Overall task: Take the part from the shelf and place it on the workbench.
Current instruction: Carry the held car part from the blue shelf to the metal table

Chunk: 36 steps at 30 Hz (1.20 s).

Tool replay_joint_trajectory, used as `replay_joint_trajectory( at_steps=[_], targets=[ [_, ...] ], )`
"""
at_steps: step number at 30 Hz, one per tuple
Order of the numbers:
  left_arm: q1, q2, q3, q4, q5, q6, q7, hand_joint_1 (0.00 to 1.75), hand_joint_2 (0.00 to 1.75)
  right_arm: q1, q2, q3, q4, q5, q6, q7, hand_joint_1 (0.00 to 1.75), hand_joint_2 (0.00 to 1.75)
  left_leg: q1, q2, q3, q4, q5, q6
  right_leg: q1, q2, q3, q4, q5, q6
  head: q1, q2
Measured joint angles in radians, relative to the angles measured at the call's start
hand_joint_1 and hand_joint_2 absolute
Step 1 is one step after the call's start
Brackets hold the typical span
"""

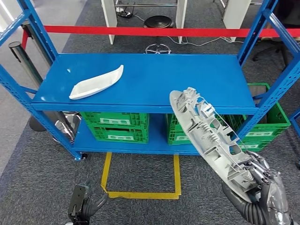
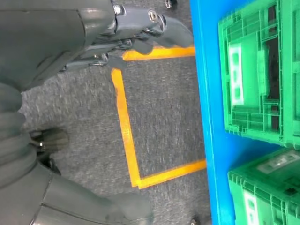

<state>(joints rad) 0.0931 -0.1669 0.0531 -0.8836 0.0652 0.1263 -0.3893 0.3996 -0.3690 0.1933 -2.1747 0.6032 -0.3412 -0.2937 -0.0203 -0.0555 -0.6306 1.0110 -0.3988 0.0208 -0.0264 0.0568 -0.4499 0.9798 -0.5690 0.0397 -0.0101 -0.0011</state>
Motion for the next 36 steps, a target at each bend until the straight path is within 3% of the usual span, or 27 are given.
replay_joint_trajectory(
  at_steps=[2,3,6,7,8,9,11,13,14,16,17,19,21,22,23,24,25,27,29,30,32,33,34,36],
  targets=[
    [0.022,0.011,-0.003,-0.024,0.0,-0.006,0.009,0.0,1.75,-0.017,0.012,0.031,0.008,0.007,-0.003,0.015,1.75,1.75,0.002,-0.009,-0.014,0.008,-0.002,-0.011,-0.003,-0.024,-0.018,0.002,0.01,-0.012,0.0,0.0],
    [0.031,0.015,-0.005,-0.033,-0.001,-0.008,0.011,0.0,1.75,-0.023,0.017,0.043,0.011,0.009,-0.005,0.02,1.75,1.75,0.004,-0.002,-0.024,0.03,-0.028,-0.018,-0.005,-0.038,-0.028,0.001,0.017,-0.02,-0.003,0.0],
    [0.042,0.021,-0.01,-0.053,-0.002,-0.01,0.012,0.0,1.75,-0.034,0.028,0.067,0.018,0.01,-0.01,0.025,1.75,1.75,0.015,0.037,-0.064,0.196,-0.171,-0.04,-0.004,-0.08,-0.058,0.001,0.041,-0.033,-0.011,0.0],
    [0.043,0.022,-0.011,-0.056,-0.002,-0.011,0.013,0.0,1.75,-0.038,0.03,0.073,0.021,0.01,-0.011,0.027,1.75,1.75,0.019,0.043,-0.069,0.252,-0.194,-0.046,-0.004,-0.094,-0.067,0.003,0.05,-0.033,-0.011,0.0],
    [0.043,0.022,-0.012,-0.058,-0.002,-0.012,0.013,0.0,1.75,-0.043,0.032,0.08,0.024,0.01,-0.013,0.03,1.75,1.75,0.023,0.046,-0.064,0.286,-0.19,-0.049,-0.004,-0.107,-0.076,0.005,0.059,-0.032,-0.011,0.0],
    [0.043,0.023,-0.012,-0.059,-0.002,-0.015,0.013,0.0,1.75,-0.048,0.034,0.086,0.027,0.01,-0.015,0.034,1.75,1.75,0.026,0.048,-0.045,0.287,-0.166,-0.052,-0.004,-0.119,-0.087,0.009,0.067,-0.03,-0.011,0.0],
    [0.042,0.024,-0.012,-0.062,-0.004,-0.02,0.013,0.0,1.75,-0.059,0.039,0.098,0.032,0.011,-0.021,0.041,1.75,1.75,0.03,0.072,0.039,0.187,-0.112,-0.053,-0.004,-0.141,-0.108,0.018,0.079,-0.023,-0.011,0.0],
    [0.037,0.026,-0.013,-0.065,-0.009,-0.025,0.012,0.0,1.75,-0.067,0.041,0.108,0.034,0.013,-0.031,0.044,1.75,1.75,0.024,0.109,0.127,0.05,-0.108,-0.047,-0.001,-0.161,-0.121,0.026,0.089,-0.013,-0.011,0.0],
    [0.035,0.026,-0.014,-0.066,-0.013,-0.028,0.01,0.0,1.75,-0.071,0.042,0.113,0.034,0.015,-0.036,0.045,1.75,1.75,0.02,0.118,0.147,0.01,-0.117,-0.041,0.001,-0.171,-0.124,0.027,0.095,-0.007,-0.012,0.0],
    [0.033,0.028,-0.017,-0.066,-0.021,-0.033,0.007,0.0,1.75,-0.079,0.042,0.12,0.035,0.016,-0.045,0.045,1.75,1.75,0.017,0.103,0.143,-0.014,-0.123,-0.025,0.001,-0.188,-0.132,0.029,0.106,0.007,-0.011,0.0],
    [0.034,0.029,-0.018,-0.066,-0.023,-0.034,0.006,0.0,1.75,-0.083,0.042,0.124,0.036,0.017,-0.047,0.045,1.75,1.75,0.018,0.094,0.135,-0.017,-0.118,-0.015,-0.001,-0.177,-0.138,0.035,0.098,0.013,-0.011,0.0],
    [0.034,0.029,-0.022,-0.066,-0.025,-0.035,0.004,0.0,1.75,-0.087,0.043,0.13,0.039,0.015,-0.05,0.043,1.75,1.75,0.019,0.076,0.113,-0.022,-0.1,0.008,-0.002,-0.122,-0.161,0.087,0.034,0.018,-0.009,0.0],
    [0.033,0.029,-0.027,-0.066,-0.027,-0.034,0.003,0.0,1.75,-0.089,0.043,0.135,0.042,0.01,-0.052,0.039,1.75,1.75,0.012,0.058,0.086,-0.021,-0.077,0.022,0.002,-0.073,-0.194,0.202,-0.059,0.012,-0.008,0.0],
    [0.033,0.029,-0.029,-0.067,-0.027,-0.032,0.002,0.0,1.75,-0.092,0.043,0.137,0.044,0.008,-0.051,0.037,1.75,1.75,0.006,0.047,0.071,-0.021,-0.065,0.026,0.006,-0.065,-0.204,0.257,-0.086,0.008,-0.008,0.0],
    [0.035,0.029,-0.029,-0.069,-0.026,-0.028,0.0,0.0,1.75,-0.096,0.043,0.14,0.047,0.006,-0.051,0.035,1.75,1.75,0.001,0.036,0.056,-0.02,-0.053,0.029,0.01,-0.062,-0.203,0.29,-0.09,0.001,-0.009,0.0],
    [0.038,0.029,-0.029,-0.073,-0.023,-0.025,-0.002,0.0,1.75,-0.1,0.043,0.142,0.051,0.005,-0.051,0.033,1.75,1.75,-0.004,0.024,0.041,-0.02,-0.041,0.03,0.016,-0.059,-0.187,0.292,-0.073,-0.006,-0.009,0.0],
    [0.041,0.03,-0.027,-0.078,-0.019,-0.021,-0.005,0.0,1.75,-0.104,0.044,0.145,0.054,0.004,-0.05,0.031,1.75,1.75,-0.008,0.013,0.028,-0.02,-0.03,0.031,0.021,-0.054,-0.155,0.259,-0.042,-0.016,-0.009,0.0],
    [0.046,0.029,-0.023,-0.091,-0.013,-0.019,-0.01,0.0,1.75,-0.112,0.044,0.147,0.058,0.001,-0.049,0.029,1.75,1.75,-0.015,-0.01,0.007,-0.019,-0.007,0.03,0.03,-0.016,-0.056,0.124,0.001,-0.039,-0.009,0.0],
    [0.05,0.027,-0.017,-0.104,-0.007,-0.018,-0.015,0.0,1.75,-0.122,0.045,0.148,0.062,-0.005,-0.043,0.024,1.75,1.75,-0.018,-0.032,-0.009,-0.019,0.018,0.026,0.033,0.018,0.018,0.006,-0.002,-0.049,-0.01,0.0],
    [0.054,0.027,-0.012,-0.109,-0.005,-0.018,-0.017,0.0,1.75,-0.127,0.046,0.148,0.064,-0.01,-0.037,0.021,1.75,1.75,-0.017,-0.042,-0.016,-0.02,0.03,0.022,0.033,0.02,0.03,-0.02,-0.008,-0.049,-0.01,0.0],
    [0.069,0.025,0.005,-0.117,-0.005,-0.018,-0.025,0.0,1.75,-0.14,0.049,0.147,0.072,-0.018,-0.02,0.014,1.75,1.75,-0.018,-0.054,-0.027,-0.021,0.043,0.01,0.031,-0.004,0.017,-0.029,0.007,-0.049,-0.009,0.0],
    [0.077,0.024,0.013,-0.122,-0.007,-0.018,-0.028,0.0,1.75,-0.146,0.052,0.147,0.076,-0.022,-0.011,0.011,1.75,1.75,-0.018,-0.043,-0.034,-0.008,0.024,0.003,0.029,-0.018,0.007,-0.03,0.016,-0.053,-0.011,0.0],
    [0.084,0.022,0.021,-0.127,-0.009,-0.017,-0.031,0.0,1.75,-0.151,0.055,0.146,0.079,-0.024,-0.004,0.008,1.75,1.75,-0.016,-0.023,-0.045,0.024,-0.013,-0.004,0.026,-0.034,-0.003,-0.032,0.027,-0.058,-0.013,0.0],
    [0.09,0.017,0.034,-0.136,-0.013,-0.016,-0.033,0.0,1.75,-0.156,0.061,0.146,0.086,-0.027,0.007,0.004,1.75,1.75,-0.002,0.023,-0.074,0.142,-0.118,-0.022,0.025,-0.066,-0.023,-0.031,0.043,-0.064,-0.017,0.0]
  ],
)
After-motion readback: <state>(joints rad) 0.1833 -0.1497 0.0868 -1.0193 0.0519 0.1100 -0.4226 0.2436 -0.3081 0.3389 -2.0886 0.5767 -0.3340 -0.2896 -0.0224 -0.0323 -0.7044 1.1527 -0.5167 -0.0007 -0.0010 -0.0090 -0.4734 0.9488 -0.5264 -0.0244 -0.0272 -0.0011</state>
